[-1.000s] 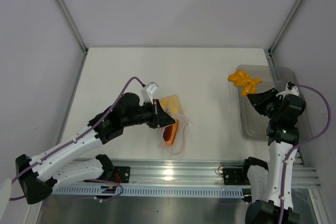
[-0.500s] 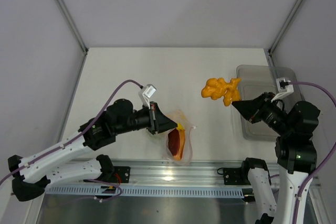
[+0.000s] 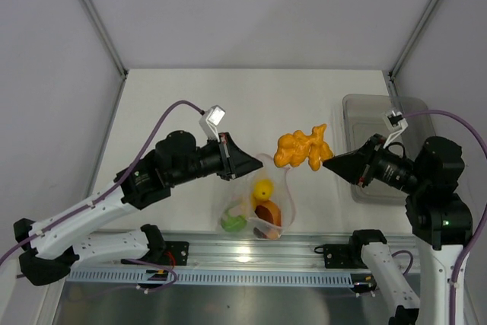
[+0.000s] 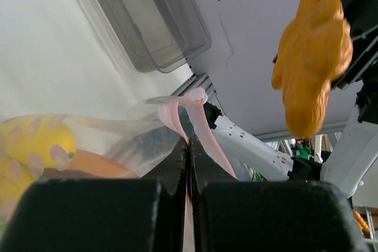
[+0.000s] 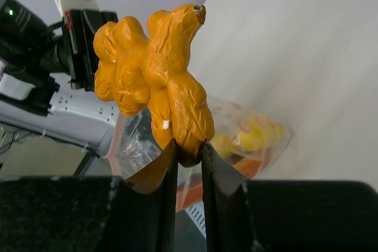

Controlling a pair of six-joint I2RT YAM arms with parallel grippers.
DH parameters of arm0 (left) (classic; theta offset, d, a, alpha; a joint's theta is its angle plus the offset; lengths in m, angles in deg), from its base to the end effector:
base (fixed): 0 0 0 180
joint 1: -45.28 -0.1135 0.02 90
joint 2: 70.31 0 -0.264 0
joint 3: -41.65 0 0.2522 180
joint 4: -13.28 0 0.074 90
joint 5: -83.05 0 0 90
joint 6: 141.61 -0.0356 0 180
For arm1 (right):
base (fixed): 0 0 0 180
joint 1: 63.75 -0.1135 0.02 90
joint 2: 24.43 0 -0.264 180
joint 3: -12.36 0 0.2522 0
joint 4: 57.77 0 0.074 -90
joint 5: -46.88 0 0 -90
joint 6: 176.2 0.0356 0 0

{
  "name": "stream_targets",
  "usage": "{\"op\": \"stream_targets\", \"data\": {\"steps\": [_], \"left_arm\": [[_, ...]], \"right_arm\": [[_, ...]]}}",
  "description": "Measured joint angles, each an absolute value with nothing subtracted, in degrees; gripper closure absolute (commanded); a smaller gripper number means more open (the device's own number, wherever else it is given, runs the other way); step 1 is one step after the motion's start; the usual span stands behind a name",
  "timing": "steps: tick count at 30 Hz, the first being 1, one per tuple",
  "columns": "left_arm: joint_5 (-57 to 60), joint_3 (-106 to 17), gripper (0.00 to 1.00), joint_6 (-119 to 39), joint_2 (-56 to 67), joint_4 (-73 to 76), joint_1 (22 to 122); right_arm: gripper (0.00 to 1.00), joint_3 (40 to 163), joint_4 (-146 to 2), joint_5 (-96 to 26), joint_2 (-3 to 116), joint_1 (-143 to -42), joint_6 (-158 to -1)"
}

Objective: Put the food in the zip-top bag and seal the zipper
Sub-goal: Place the fake vegetable in the zipper food storage bag.

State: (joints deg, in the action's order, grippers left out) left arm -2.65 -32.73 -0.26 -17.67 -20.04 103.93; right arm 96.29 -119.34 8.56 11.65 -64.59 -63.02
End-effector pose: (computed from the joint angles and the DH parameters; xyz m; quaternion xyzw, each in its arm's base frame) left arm 0.1025 -0.1733 0.3948 0.0730 0.7712 -0.5341 0.3385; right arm 0.0688 0.0289 0.4332 -0.1270 0.7466 0.4510 0.4723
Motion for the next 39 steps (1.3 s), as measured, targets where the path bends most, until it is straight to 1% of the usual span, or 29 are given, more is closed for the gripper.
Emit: {"op": "stream_targets", "data": {"steps": [6,10,13,19,23,28,36,39], "left_arm": [[-4.8,-34.55,0.99,0.97,-14.22,-19.82,103.93],[-5.41,-35.25,0.99,1.49,-12.08,-19.32,103.93],[-5.8,-36.45,0.99,1.53,-9.76,-19.36,103.91],[-6.39,-37.85,1.0,2.8,-6.79,-18.68,103.93],[-6.89,-41.78,0.99,2.8,-3.88,-20.41,103.93],[-8.47,-43.99,0.99,3.48,-2.17,-21.24,103.93],[-10.74,-48.12,0.99,7.33,1.52,-23.18,103.93],[-11.59,-50.24,0.99,8.51,3.01,-24.84,103.93]], "right_arm": [[1.0,99.29,-124.59,6.35,17.74,-73.53,-66.56],[1.0,101.14,-129.44,-3.86,23.54,-83.94,-69.43],[1.0,101.12,-131.52,-10.61,25.7,-89.16,-70.43],[1.0,100.99,-132.63,-20.58,23.4,-91.74,-71.57],[1.0,100.97,-132.78,-26.98,21.39,-91.94,-73.1],[1.0,100.97,-132.87,-30.22,19.6,-92.18,-75.98],[1.0,100.97,-132.37,-33.34,17.74,-102.41,-80.12],[1.0,100.99,-132.28,-35.81,18.44,-104.66,-80.84]]}}
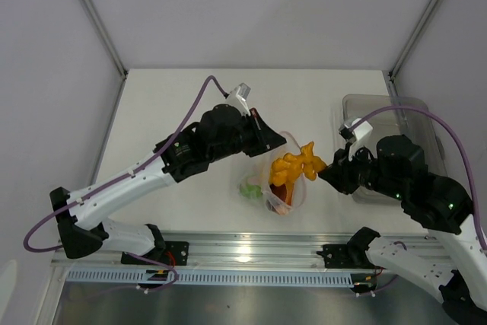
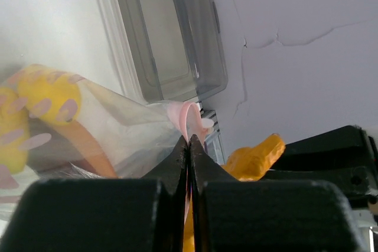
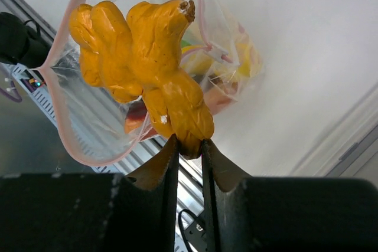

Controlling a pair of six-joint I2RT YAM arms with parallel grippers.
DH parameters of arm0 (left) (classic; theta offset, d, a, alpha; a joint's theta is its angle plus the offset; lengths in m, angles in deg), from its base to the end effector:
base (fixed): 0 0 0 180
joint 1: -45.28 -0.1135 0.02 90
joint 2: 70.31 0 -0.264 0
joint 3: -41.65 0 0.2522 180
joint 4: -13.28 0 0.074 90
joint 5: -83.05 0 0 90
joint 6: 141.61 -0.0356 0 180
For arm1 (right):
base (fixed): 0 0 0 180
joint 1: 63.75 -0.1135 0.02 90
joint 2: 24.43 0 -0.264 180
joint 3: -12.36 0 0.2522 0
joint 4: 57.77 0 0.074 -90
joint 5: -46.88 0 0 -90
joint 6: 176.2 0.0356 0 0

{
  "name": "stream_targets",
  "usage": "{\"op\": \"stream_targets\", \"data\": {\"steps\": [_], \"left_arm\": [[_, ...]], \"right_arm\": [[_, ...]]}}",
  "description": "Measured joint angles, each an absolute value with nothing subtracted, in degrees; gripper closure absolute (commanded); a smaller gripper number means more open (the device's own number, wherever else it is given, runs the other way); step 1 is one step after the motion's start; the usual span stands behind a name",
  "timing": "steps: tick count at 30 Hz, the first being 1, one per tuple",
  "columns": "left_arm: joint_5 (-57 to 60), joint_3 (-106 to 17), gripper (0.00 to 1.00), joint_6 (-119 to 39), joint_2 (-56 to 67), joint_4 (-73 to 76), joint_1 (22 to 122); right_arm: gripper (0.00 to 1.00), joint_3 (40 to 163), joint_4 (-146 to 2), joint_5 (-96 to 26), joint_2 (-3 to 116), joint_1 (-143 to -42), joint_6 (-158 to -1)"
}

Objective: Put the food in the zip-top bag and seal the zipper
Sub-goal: Place the fake vegetable in the zipper food storage bag.

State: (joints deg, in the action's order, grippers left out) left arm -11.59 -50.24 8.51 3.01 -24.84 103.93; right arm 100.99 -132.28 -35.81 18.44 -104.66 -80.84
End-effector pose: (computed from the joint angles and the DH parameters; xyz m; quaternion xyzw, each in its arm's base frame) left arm 0.1515 -0.2431 0.4101 -0.0338 0.8159 -0.4791 0.3220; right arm 0.0713 0.0678 0.4212 -0.2931 0.8079 0.2502 0.4459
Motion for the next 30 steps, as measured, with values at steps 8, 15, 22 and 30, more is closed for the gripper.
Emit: {"op": "stream_targets", "data": {"steps": [8,15,22,30], "left_arm": [[-13.08,-52.16,0.99,10.87,4.58,-25.61,103.93],[-14.39,-52.16,0.99,11.63,4.71,-25.7,104.22],[-16.31,-52.1,0.99,12.03,4.71,-25.26,105.44],[-20.42,-51.92,0.99,12.9,5.13,-24.01,109.18]], "right_arm": [[1.0,106.72,-134.25,-42.35,23.32,-105.68,-80.18],[1.0,113.62,-140.06,-43.14,27.91,-105.68,-73.84],[1.0,112.86,-144.32,-42.48,31.45,-106.41,-66.96],[1.0,111.57,-147.67,-43.46,30.97,-107.15,-60.16]]}}
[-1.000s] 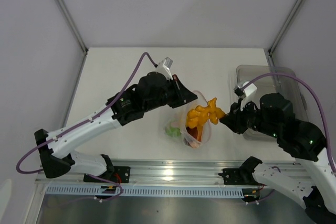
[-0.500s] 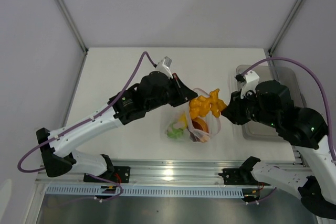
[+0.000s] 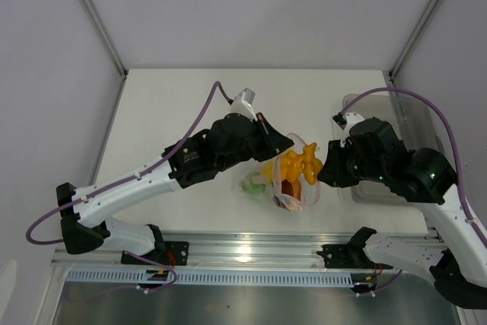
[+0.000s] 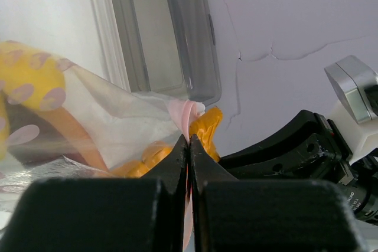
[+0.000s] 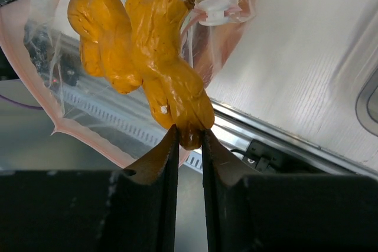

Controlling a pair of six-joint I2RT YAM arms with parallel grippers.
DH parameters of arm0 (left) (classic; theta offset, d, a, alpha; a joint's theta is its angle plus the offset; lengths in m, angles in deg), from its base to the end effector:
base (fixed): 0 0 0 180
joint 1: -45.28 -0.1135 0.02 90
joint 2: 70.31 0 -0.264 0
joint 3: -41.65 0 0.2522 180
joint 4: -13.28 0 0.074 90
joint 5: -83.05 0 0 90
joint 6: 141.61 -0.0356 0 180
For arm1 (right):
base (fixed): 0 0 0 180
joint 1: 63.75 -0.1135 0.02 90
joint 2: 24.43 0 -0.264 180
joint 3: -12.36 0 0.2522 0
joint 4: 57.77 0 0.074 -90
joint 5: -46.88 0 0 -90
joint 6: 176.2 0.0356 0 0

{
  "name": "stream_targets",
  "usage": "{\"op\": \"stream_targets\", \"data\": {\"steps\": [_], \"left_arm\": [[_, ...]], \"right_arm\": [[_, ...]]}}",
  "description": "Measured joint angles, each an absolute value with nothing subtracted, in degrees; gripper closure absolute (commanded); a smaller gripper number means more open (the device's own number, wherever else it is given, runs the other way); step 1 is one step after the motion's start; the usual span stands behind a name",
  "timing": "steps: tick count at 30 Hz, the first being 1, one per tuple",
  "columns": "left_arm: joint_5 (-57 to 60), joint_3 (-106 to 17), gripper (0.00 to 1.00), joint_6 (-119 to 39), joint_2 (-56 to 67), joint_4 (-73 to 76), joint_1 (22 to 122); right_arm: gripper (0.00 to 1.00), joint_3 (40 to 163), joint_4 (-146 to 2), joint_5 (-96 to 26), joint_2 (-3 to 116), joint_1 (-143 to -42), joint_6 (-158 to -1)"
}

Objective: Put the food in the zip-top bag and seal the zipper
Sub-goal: Place the fake vegetable in the zipper food storage bag.

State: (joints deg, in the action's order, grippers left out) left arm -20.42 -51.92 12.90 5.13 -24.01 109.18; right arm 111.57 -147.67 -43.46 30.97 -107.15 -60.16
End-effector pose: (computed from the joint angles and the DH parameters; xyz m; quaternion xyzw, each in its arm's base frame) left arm 0.1376 -0.2621 0.4118 -0.0723 0.8089 -0.4766 0.3365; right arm 0.0932 0.0879 0.4264 -0.1389 0.9170 0.2107 0.3089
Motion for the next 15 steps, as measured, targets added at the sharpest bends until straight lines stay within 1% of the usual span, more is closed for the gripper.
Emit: {"op": "stream_targets", "data": {"steps": [7,15], "left_arm": [[-24.62,-51.92,0.99,12.88,5.8,-22.27,112.22],[-26.04,-51.94,0.99,12.88,7.47,-21.78,112.63]], "right_arm": [[1.0,115.4,-149.15,-41.8,32.76,-107.56,-57.62],[1.0,116.79,-149.59,-37.19,31.49,-108.72,-57.73]]}}
